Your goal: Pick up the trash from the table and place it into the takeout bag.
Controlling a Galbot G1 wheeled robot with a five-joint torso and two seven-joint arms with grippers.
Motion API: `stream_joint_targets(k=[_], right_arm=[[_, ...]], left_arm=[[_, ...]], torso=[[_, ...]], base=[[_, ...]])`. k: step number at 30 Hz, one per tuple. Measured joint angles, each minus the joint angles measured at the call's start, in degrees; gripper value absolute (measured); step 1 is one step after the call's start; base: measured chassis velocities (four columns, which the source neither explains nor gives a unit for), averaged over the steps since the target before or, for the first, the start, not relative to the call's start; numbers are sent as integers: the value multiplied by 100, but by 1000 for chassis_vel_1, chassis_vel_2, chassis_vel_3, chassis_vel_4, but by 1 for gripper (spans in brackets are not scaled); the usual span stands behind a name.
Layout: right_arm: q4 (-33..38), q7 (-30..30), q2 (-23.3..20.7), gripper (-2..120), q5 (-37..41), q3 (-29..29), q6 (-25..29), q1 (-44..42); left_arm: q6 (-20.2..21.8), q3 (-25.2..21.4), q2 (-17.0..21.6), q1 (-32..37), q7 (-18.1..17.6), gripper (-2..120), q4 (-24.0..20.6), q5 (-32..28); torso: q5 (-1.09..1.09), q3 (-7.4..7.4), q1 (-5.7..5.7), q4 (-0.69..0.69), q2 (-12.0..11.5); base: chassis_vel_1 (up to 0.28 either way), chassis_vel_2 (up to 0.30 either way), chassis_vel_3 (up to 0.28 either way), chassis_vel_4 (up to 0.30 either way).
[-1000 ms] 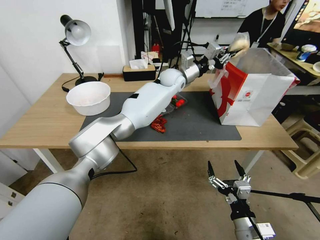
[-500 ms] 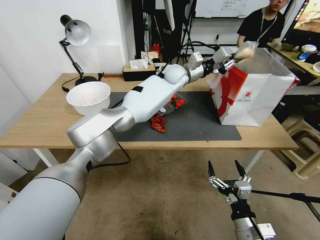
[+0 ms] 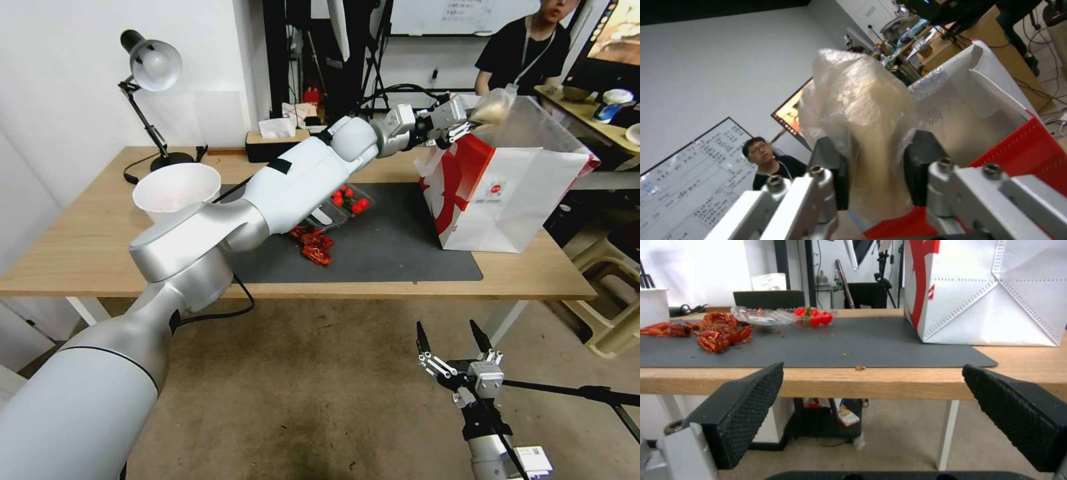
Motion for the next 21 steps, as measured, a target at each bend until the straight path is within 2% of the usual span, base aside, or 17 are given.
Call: stream_joint_targets(k=[2, 4, 6, 7, 10, 11, 13, 14, 17, 21], right_arm=[[-3, -1, -1, 100, 2, -1, 0, 4], [-5, -2, -1, 100, 3, -1, 0, 6], [-9, -2, -4, 100, 9, -1, -1, 11], [-9, -2, -4, 100, 9, -1, -1, 11], [-11, -3, -5, 100, 10, -8, -6, 25], [-11, -3, -5, 100, 10, -8, -6, 25], [-11, -3, -2, 100, 11, -18, -15, 40], [-11, -3, -2, 100, 11, -18, -15, 40], [-11, -4, 9, 100, 11, -26, -20, 44], [-20, -6, 10, 100, 11, -29, -20, 45]], left_arm=[[-9, 14, 0, -7, -39, 39, -1, 9], [-13, 16, 0, -8, -54, 43, -5, 10], [-18, 19, 0, -18, -79, 56, -29, 20], [-18, 19, 0, -18, -79, 56, -29, 20], [-18, 29, 0, -56, -105, 69, -53, 24], [-18, 29, 0, -56, -105, 69, -53, 24], [-18, 61, 0, -85, -132, 80, -57, 32], [-18, 61, 0, -85, -132, 80, -57, 32], [-13, 95, 0, -118, -136, 95, -58, 61], [-12, 110, 0, -145, -135, 99, -39, 68]], torso=[[0, 0, 0, 0, 0], [0, 0, 0, 1, 0], [0, 0, 0, 0, 0], [0, 0, 0, 0, 0], [0, 0, 0, 0, 0], [0, 0, 0, 0, 0], [0, 0, 0, 1, 0], [0, 0, 0, 1, 0], [0, 0, 0, 0, 0], [0, 0, 0, 0, 0]], base=[[0, 0, 0, 0], [0, 0, 0, 0], [0, 0, 0, 0], [0, 0, 0, 0], [0, 0, 0, 0], [0, 0, 0, 0], [0, 0, 0, 0], [0, 0, 0, 0], [0, 0, 0, 0], [0, 0, 0, 0]])
